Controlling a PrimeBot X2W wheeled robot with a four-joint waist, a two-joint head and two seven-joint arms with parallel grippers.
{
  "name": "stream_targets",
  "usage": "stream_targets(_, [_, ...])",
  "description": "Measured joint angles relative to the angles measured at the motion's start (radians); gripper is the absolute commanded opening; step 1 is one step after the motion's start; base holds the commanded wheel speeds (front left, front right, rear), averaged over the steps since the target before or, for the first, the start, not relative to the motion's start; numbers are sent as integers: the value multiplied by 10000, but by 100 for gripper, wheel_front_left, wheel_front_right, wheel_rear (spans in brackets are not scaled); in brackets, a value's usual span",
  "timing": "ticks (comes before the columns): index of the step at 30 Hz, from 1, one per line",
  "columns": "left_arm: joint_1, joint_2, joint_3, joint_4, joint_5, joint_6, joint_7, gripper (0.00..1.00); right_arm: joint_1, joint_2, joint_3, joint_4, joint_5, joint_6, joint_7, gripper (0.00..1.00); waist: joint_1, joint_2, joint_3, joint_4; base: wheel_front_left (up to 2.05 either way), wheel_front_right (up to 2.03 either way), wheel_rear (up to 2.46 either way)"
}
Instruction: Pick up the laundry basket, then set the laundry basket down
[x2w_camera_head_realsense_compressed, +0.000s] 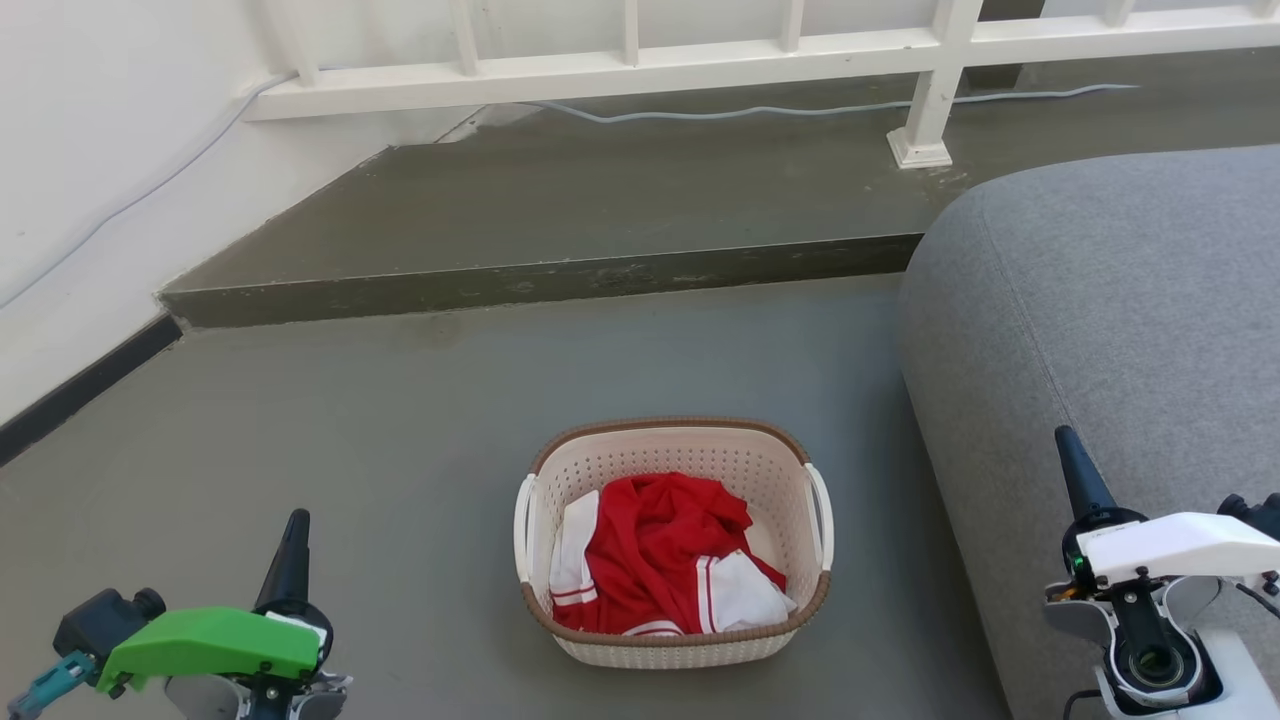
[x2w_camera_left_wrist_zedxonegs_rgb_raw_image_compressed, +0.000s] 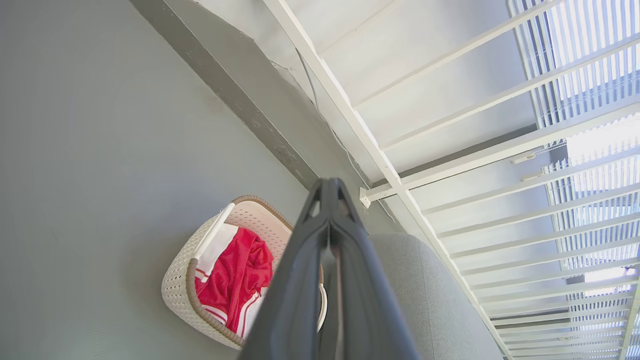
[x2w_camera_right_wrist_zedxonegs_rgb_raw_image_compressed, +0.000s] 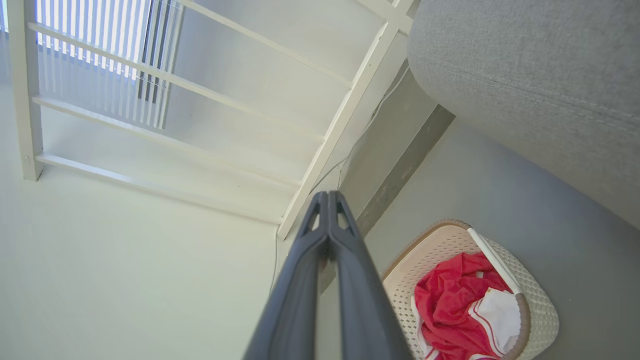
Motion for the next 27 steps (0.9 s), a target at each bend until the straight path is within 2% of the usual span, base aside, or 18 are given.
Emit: stream_targets(27, [-144, -29, 832, -4, -3463, -169, 957, 0, -136, 297, -1012, -84, 3381, 263, 961, 0, 0, 0, -45, 171, 0, 0, 0])
